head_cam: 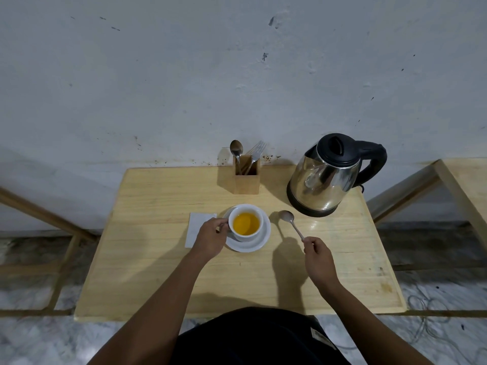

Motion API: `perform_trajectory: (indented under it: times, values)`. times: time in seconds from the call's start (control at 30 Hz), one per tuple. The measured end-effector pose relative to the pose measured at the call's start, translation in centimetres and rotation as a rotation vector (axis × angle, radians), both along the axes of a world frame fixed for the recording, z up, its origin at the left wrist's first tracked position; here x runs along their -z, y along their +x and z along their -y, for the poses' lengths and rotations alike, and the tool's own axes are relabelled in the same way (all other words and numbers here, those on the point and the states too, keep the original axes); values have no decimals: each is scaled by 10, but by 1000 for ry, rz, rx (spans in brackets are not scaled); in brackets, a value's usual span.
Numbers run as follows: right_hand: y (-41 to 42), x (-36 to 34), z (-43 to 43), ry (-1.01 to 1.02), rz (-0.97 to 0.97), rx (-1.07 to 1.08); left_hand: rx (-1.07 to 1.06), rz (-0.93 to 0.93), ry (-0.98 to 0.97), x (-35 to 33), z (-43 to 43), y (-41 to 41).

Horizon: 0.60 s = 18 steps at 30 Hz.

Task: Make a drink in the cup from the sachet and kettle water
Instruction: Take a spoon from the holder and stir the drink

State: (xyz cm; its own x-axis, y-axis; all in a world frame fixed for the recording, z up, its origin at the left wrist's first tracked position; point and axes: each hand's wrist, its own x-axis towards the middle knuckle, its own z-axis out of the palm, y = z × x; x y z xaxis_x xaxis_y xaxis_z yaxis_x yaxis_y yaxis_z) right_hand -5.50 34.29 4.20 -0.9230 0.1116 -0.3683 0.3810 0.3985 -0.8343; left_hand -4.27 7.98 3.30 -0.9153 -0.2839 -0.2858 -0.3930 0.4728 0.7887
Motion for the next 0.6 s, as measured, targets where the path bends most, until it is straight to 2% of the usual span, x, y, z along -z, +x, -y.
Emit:
perform_trajectory:
  times: [0.2,0.43,0.6]
  values:
    - [-24,34,2,96,111,-25,-27,31,-26,-1,-2,1]
    - [-28,36,11,493,169,-288,-15,46,-46,-2,-2,-1]
    - [-34,36,11,490,159,-334,-12,43,-55,-1,-1,-1]
